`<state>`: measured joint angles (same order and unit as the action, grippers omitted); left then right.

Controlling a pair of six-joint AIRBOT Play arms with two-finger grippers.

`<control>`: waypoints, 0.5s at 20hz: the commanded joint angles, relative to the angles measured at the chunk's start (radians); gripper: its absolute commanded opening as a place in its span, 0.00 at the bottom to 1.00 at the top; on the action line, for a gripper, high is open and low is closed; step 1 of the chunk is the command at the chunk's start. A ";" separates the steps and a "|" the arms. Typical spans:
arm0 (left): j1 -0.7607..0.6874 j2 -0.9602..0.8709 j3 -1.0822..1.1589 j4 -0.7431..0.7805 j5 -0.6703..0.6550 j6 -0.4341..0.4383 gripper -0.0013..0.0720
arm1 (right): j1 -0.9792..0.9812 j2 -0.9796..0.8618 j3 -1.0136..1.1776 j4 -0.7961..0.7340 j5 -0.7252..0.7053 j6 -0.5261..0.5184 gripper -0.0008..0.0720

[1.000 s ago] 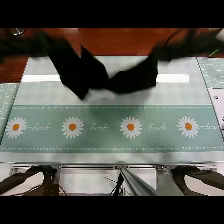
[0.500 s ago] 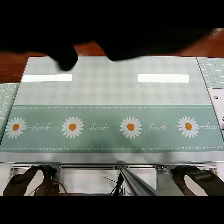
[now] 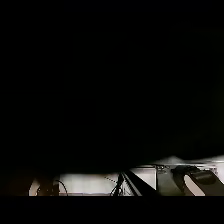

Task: Fold the shirts.

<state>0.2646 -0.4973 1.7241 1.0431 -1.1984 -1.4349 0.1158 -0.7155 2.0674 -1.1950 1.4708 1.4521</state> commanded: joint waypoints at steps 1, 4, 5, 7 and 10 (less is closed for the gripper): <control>0.001 0.008 -0.180 -0.044 -0.113 -0.018 0.06 | 0.000 0.007 -0.173 0.031 0.037 -0.005 0.04; 0.001 -0.047 -0.387 -0.145 -0.103 0.025 0.06 | -0.001 0.001 -0.386 -0.040 -0.118 -0.024 0.04; 0.001 -0.086 -0.443 -0.183 -0.083 0.053 0.06 | 0.000 -0.010 -0.448 -0.093 -0.183 -0.018 0.04; -0.014 -0.202 -0.522 -0.243 -0.017 0.111 0.06 | -0.001 -0.076 -0.507 -0.222 -0.249 0.039 0.04; -0.087 -0.460 -0.525 -0.255 0.089 0.145 0.06 | -0.018 -0.268 -0.509 -0.340 -0.288 0.075 0.04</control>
<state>0.2234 -0.7719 1.2472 0.8474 -1.1980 -1.3392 0.1101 -0.8562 1.6058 -1.4036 1.2594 1.4876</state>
